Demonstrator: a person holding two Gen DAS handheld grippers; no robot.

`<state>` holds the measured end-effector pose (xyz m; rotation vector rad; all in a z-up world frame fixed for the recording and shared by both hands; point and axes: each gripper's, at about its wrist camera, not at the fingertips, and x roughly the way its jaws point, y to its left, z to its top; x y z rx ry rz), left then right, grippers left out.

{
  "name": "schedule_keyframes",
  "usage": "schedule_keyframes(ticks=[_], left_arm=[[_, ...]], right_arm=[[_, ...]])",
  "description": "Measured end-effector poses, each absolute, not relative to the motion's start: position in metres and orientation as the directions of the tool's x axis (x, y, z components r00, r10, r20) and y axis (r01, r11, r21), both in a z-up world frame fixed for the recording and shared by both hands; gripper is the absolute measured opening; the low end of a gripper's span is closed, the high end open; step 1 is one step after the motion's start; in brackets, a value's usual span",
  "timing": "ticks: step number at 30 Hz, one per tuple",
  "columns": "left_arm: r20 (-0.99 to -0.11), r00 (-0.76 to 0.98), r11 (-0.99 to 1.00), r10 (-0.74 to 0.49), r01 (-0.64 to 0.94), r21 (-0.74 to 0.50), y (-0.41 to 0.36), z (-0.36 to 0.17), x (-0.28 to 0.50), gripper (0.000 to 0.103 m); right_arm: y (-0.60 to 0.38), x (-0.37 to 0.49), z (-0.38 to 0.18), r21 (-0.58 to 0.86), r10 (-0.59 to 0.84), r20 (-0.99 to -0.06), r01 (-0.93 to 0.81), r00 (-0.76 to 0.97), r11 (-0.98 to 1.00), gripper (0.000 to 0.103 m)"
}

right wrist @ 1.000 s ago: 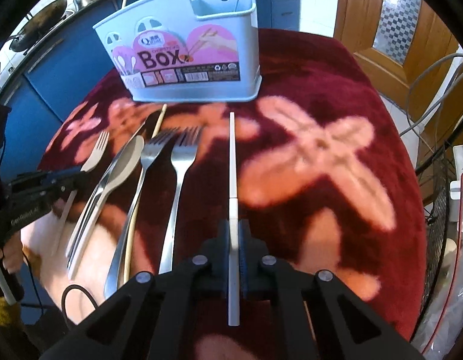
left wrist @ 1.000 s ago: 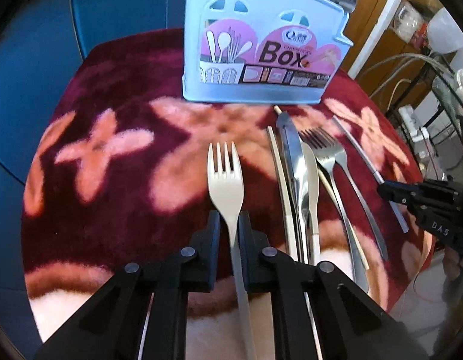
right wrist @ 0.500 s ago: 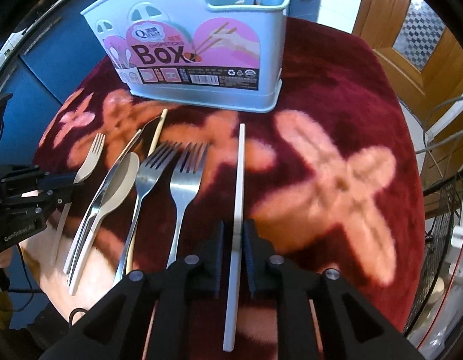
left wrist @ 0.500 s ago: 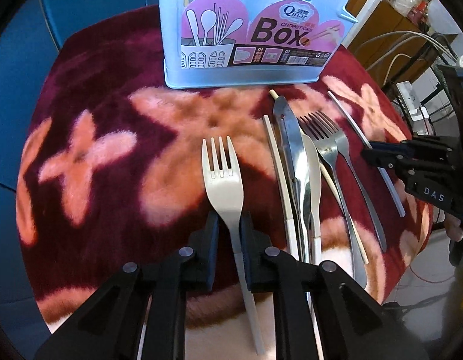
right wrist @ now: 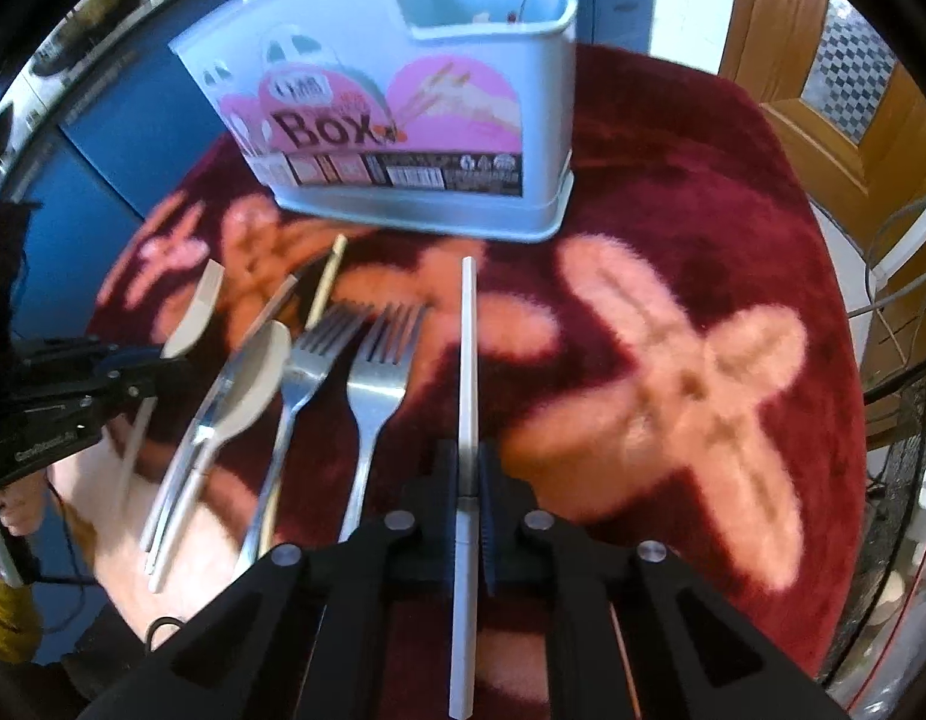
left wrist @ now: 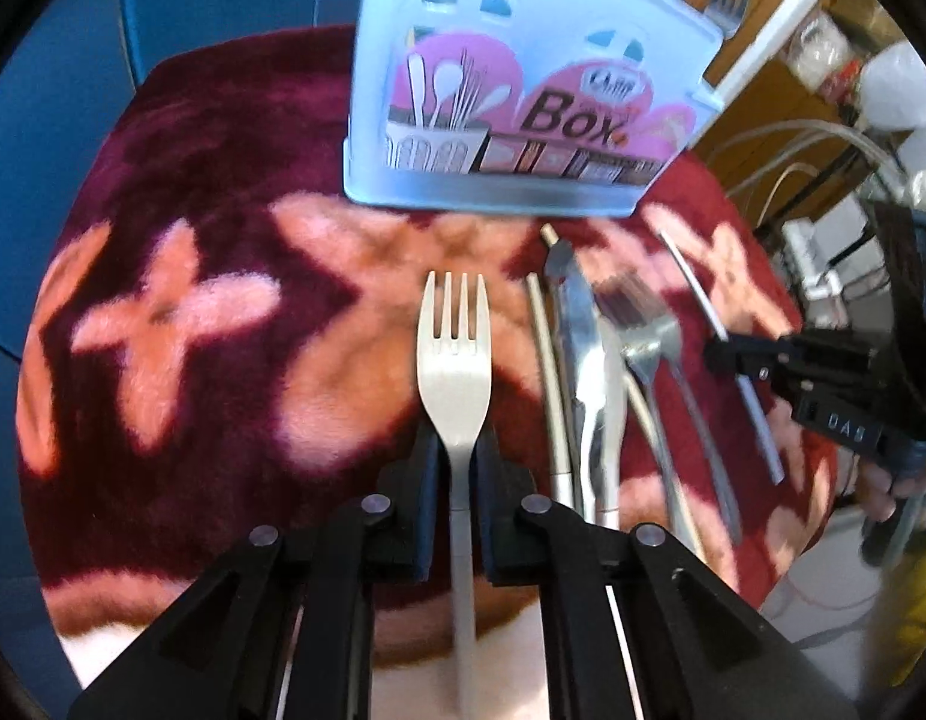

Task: Organize utensils
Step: 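Lift the fork and stick and carry both over the blue holder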

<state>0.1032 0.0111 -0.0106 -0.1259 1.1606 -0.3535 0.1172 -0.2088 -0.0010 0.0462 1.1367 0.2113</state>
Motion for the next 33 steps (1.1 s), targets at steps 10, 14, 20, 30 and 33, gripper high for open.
schedule_keyframes(ticks=[10,14,20,30,33], left_arm=[[-0.754,0.532,0.922,-0.386,0.200,-0.331,0.022,0.028,0.076,0.009],[-0.693,0.610,0.922,-0.385,0.214,-0.324,0.020,0.052,0.078,0.008],[-0.596,0.704,0.920,-0.385,0.242,-0.309,0.018,0.087,0.086,0.008],[-0.490,0.779,0.915,-0.392,0.276,-0.293,0.015,0.148,0.104,0.008],[-0.451,0.813,0.925,-0.367,0.270,-0.266,0.012,0.174,0.112,0.008]], right_arm=[[-0.230,0.068,0.045,0.279,0.304,-0.679,-0.148,0.669,0.949,0.008],[-0.231,0.065,0.057,0.280,0.295,-0.614,-0.148,0.732,0.949,0.008],[-0.221,0.068,0.081,0.260,0.269,-0.497,-0.154,0.825,0.953,0.008],[-0.226,0.075,0.102,0.247,0.237,-0.421,-0.141,0.876,0.959,0.008],[-0.228,0.079,0.103,0.258,0.244,-0.416,-0.144,0.876,0.955,0.008]])
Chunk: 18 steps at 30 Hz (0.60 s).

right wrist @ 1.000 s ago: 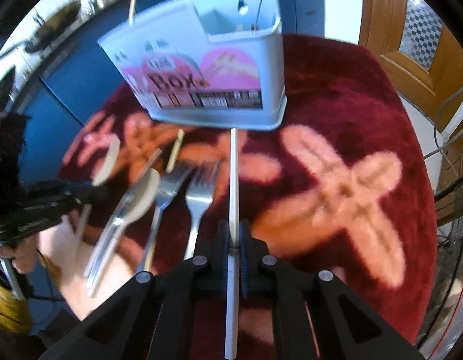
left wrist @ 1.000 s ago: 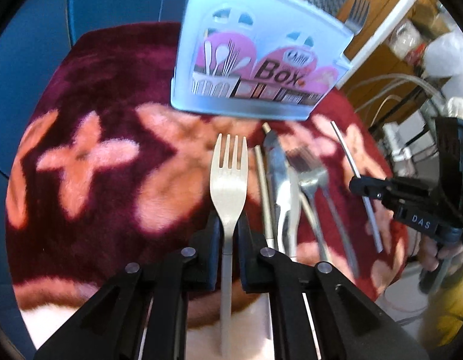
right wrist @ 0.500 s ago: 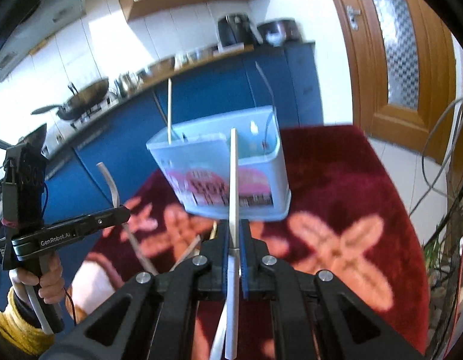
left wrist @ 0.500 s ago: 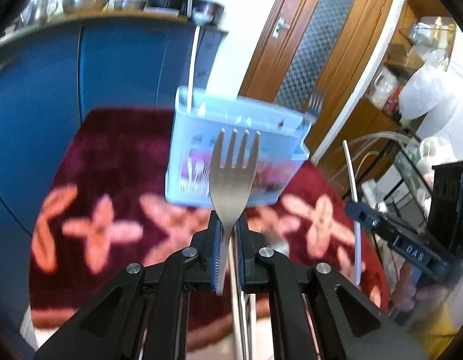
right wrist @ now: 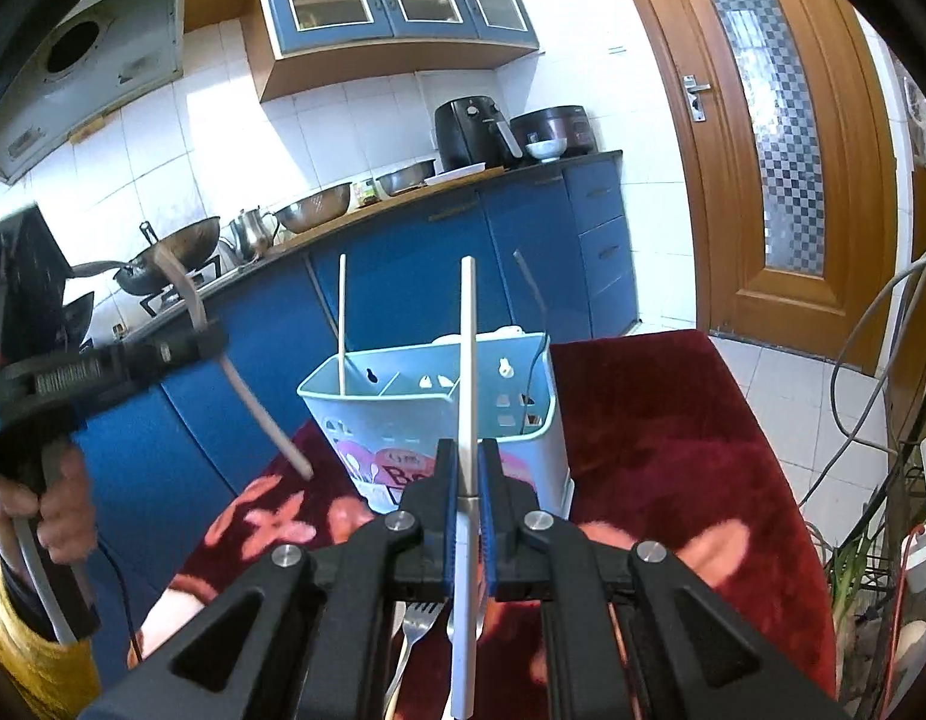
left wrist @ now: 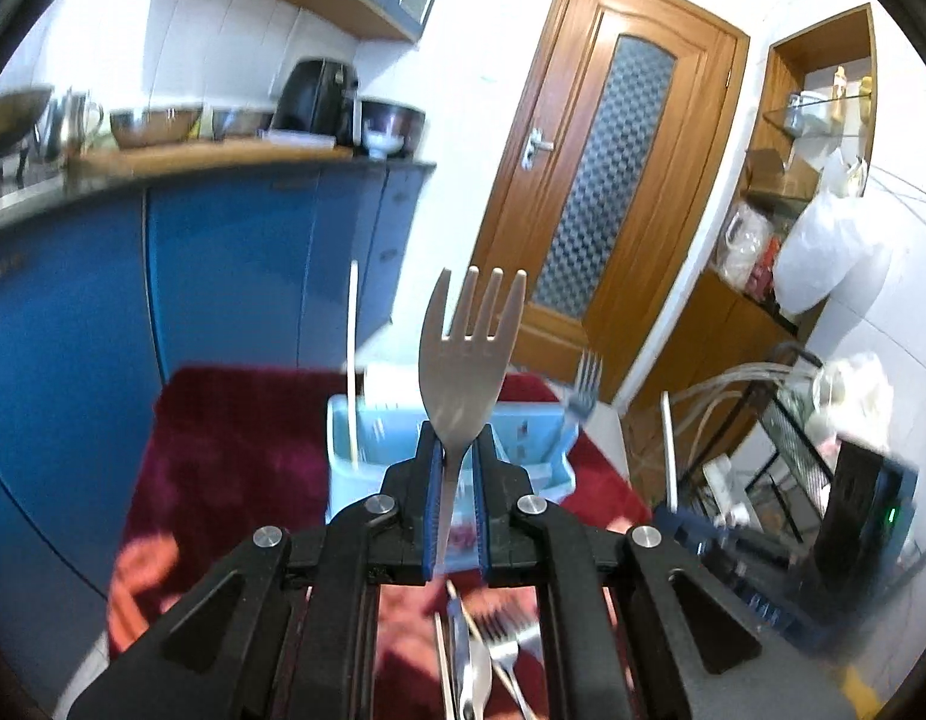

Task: Organize utensils
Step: 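Lift the fork and stick and carry both over the blue holder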

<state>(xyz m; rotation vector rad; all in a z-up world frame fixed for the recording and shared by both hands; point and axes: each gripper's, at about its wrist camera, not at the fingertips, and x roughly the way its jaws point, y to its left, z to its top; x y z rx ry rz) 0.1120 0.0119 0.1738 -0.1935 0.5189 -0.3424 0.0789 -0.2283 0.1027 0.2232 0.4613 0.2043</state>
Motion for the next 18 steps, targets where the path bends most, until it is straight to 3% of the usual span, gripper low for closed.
schedule_keyframes(ticks=[6,11,18], left_arm=[[-0.412,0.862,0.952,-0.294,0.224,-0.210,0.007,0.194,0.139,0.008],[-0.453,0.848,0.956,-0.274,0.187,-0.228,0.008,0.177,0.169,0.008],[-0.487,0.833,0.959,-0.260,0.167,-0.227,0.010,0.142,0.190,0.008]], right_arm=[[-0.228,0.090,0.102,0.235,0.250,-0.409,-0.163,0.878,0.958,0.008],[-0.228,0.107,0.107,0.223,0.247,-0.390,-0.169,0.887,0.960,0.008],[-0.218,0.141,0.134,0.161,0.211,-0.267,-0.172,0.940,0.972,0.008]])
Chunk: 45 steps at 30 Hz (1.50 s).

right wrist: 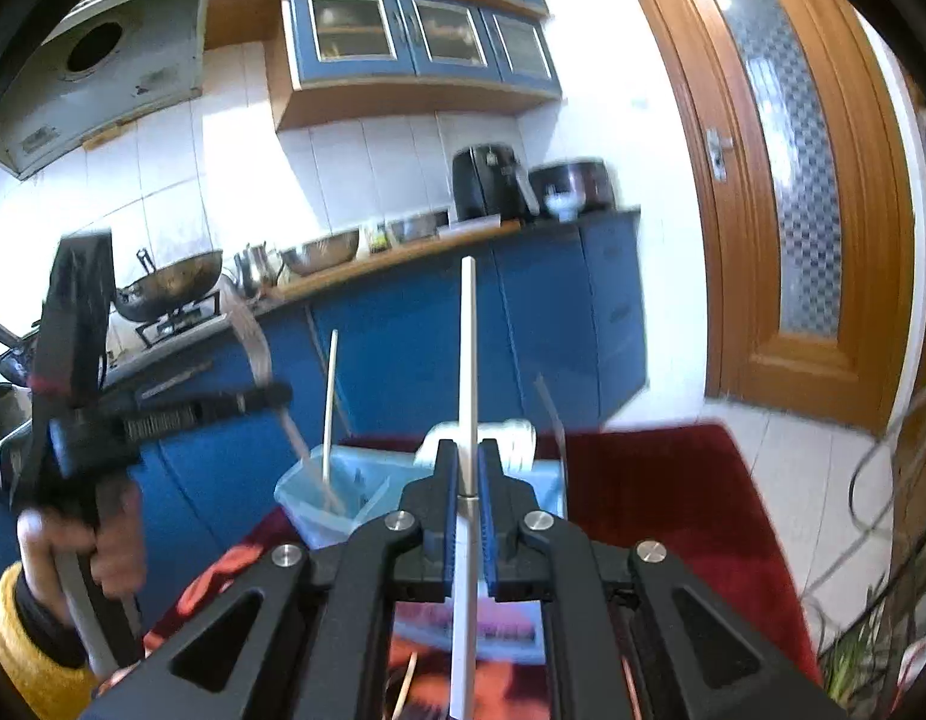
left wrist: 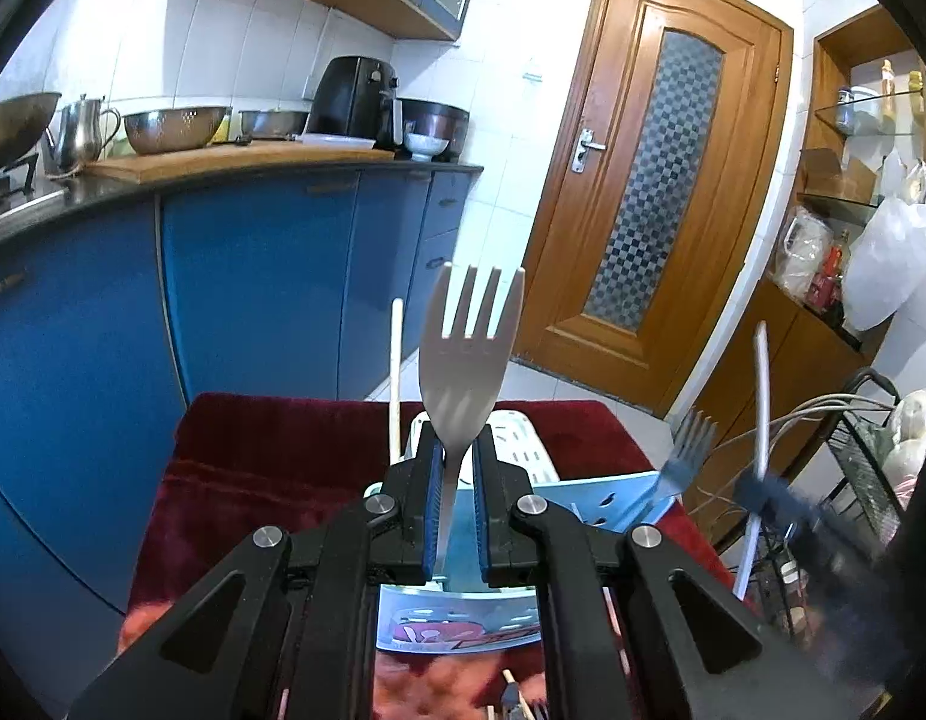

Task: Organize utensils
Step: 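Lift the fork and stick and carry both over the blue holder, then lower the fork into the holder and open the left gripper while the right gripper releases its stick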

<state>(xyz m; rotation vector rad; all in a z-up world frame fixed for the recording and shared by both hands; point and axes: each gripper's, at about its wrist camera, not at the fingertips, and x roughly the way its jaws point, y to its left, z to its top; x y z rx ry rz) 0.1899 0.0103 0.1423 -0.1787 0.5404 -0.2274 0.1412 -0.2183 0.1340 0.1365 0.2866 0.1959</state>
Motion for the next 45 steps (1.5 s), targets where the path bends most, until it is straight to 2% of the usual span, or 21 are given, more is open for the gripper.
schedule_keyframes(ticks=[3,8,13,23,25,26,27,28,32,34,36,45], left_arm=[[-0.495,0.828,0.959,-0.263,0.167,-0.230,0.011,0.133,0.195,0.008],[-0.492,0.831,0.961,-0.260,0.174,-0.214,0.010,0.123,0.201,0.008],[-0.495,0.828,0.960,-0.264,0.178,-0.214,0.009,0.113,0.205,0.008],[-0.531,0.799,0.958,-0.282,0.203,-0.202,0.004,0.096,0.211,0.008],[-0.539,0.793,0.958,-0.284,0.208,-0.198,0.001,0.094,0.210,0.009],[-0.544,0.789,0.957,-0.287,0.211,-0.199,0.000,0.093,0.210,0.011],[-0.549,0.784,0.956,-0.291,0.214,-0.200,-0.001,0.092,0.210,0.014],[-0.551,0.781,0.955,-0.294,0.217,-0.202,-0.001,0.092,0.209,0.019],[-0.548,0.780,0.953,-0.302,0.232,-0.194,-0.005,0.093,0.204,0.026],[-0.544,0.783,0.953,-0.303,0.240,-0.185,-0.006,0.094,0.201,0.031],[-0.537,0.787,0.953,-0.304,0.246,-0.178,-0.007,0.096,0.197,0.031],[-0.527,0.794,0.953,-0.303,0.242,-0.183,-0.004,0.109,0.176,0.031]], right_arm=[[-0.212,0.156,0.138,0.132,0.190,-0.189,-0.167,0.963,0.977,0.008],[-0.201,0.180,0.131,0.085,0.162,-0.142,-0.151,0.976,0.985,0.008],[-0.193,0.196,0.115,0.040,0.134,-0.154,-0.129,0.979,0.991,0.008],[-0.193,0.194,0.097,0.047,0.140,-0.210,-0.133,0.968,0.990,0.009],[-0.194,0.193,0.096,0.048,0.138,-0.223,-0.131,0.965,0.990,0.015],[-0.194,0.193,0.096,0.053,0.140,-0.227,-0.132,0.964,0.990,0.019],[-0.195,0.192,0.096,0.066,0.146,-0.232,-0.134,0.962,0.989,0.028],[-0.195,0.192,0.096,0.066,0.146,-0.232,-0.134,0.962,0.989,0.030],[-0.198,0.185,0.098,0.090,0.143,-0.228,-0.125,0.963,0.988,0.031],[-0.199,0.181,0.100,0.101,0.143,-0.226,-0.123,0.964,0.987,0.036],[-0.200,0.180,0.102,0.108,0.145,-0.224,-0.123,0.964,0.987,0.040],[-0.207,0.152,0.122,0.174,0.157,-0.200,-0.123,0.967,0.977,0.041]])
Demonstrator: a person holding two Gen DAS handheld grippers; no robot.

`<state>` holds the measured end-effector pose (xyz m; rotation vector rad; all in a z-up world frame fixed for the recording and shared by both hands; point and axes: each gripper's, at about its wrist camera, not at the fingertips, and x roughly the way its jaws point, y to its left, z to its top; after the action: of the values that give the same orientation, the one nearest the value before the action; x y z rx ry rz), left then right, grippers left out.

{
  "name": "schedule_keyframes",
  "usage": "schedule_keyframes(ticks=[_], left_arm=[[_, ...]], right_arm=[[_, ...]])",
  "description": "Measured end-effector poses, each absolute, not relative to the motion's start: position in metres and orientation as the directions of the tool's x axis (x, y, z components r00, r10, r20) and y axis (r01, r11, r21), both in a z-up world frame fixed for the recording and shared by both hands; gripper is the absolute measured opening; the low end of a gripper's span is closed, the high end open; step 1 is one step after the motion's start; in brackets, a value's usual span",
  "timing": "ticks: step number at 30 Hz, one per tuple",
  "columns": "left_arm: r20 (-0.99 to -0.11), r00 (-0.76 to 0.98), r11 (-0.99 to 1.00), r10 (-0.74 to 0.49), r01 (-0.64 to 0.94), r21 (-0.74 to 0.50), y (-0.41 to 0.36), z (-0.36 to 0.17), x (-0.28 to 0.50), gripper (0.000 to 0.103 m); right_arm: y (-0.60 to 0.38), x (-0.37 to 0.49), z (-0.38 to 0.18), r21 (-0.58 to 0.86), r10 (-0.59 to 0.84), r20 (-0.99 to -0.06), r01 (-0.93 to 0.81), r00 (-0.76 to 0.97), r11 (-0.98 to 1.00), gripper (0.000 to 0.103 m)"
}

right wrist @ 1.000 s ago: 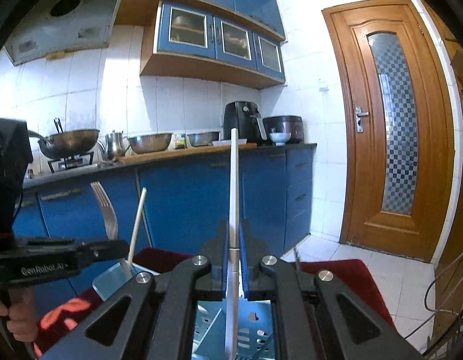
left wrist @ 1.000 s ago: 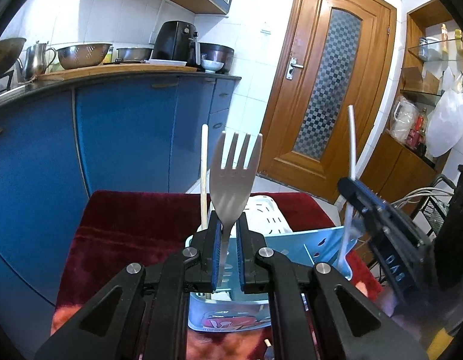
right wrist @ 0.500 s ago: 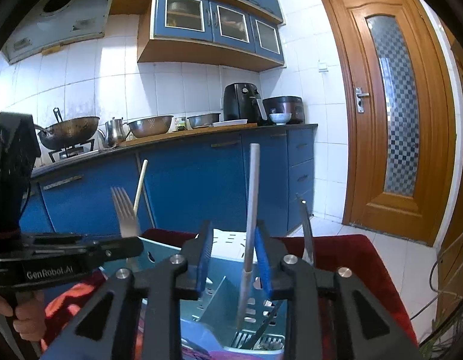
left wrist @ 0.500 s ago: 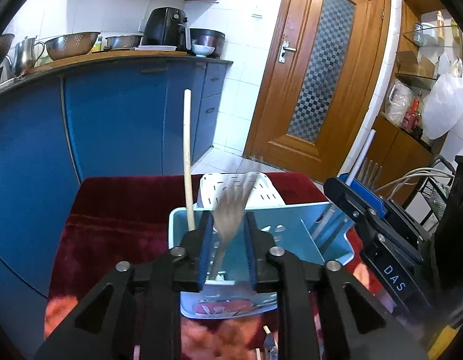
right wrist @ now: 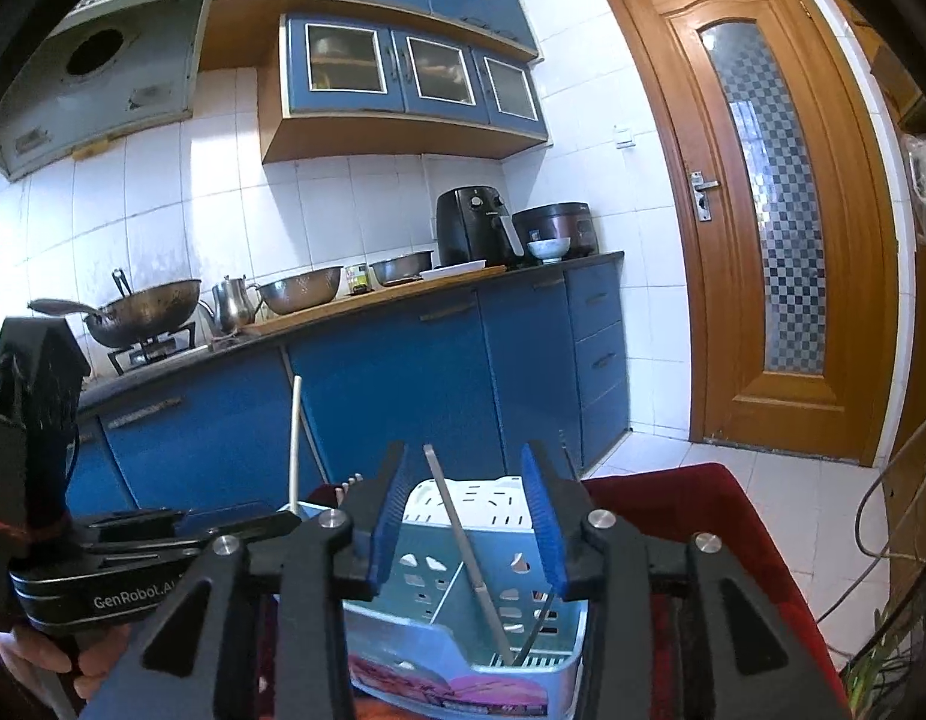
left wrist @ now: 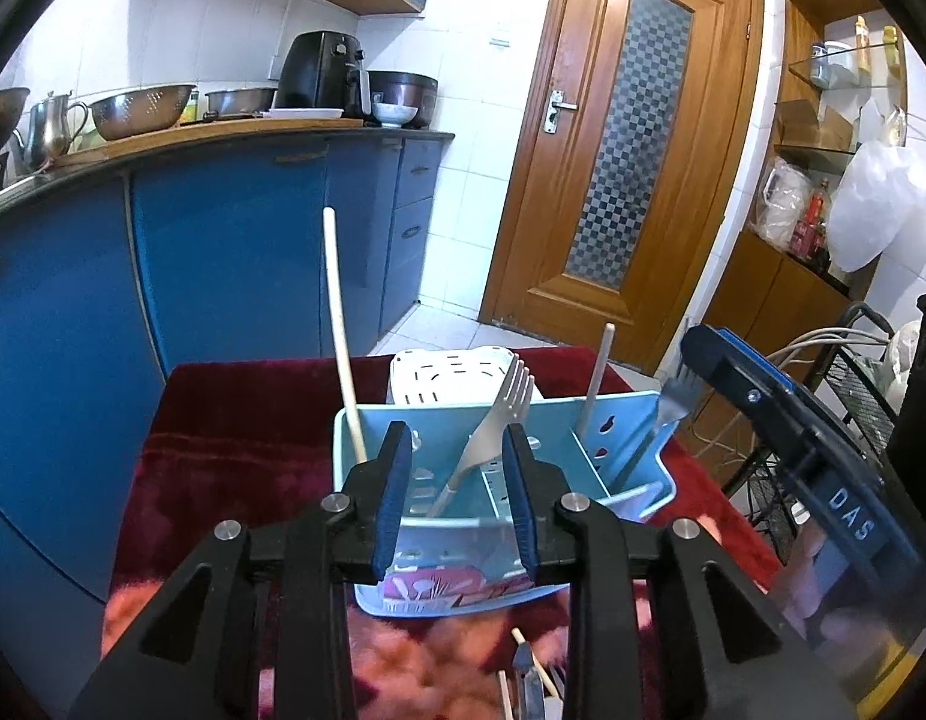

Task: Organize utensils
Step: 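Lower the fork into the holder and open the left gripper while the right gripper releases its stick, then move both grippers back down to the remaining utensils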

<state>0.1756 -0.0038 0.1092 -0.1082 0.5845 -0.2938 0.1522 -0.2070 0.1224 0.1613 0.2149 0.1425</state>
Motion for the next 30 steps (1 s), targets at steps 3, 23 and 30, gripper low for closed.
schedule_keyframes(ticks=[3,23,30], left_arm=[[-0.530,0.796,0.957,-0.291,0.237,-0.168,-0.002,0.113,0.164,0.031],[-0.601,0.755,0.965,-0.263,0.208,-0.161,0.015,0.099,0.090,0.031],[-0.635,0.732,0.969,-0.244,0.198,-0.144,0.013,0.080,0.077,0.031]], right_arm=[[-0.209,0.143,0.125,0.194,0.167,-0.209,-0.126,0.964,0.973,0.041],[-0.212,0.073,0.104,0.325,0.225,-0.336,-0.111,0.915,0.939,0.041],[-0.213,0.059,0.087,0.333,0.212,-0.395,-0.076,0.894,0.940,0.041]])
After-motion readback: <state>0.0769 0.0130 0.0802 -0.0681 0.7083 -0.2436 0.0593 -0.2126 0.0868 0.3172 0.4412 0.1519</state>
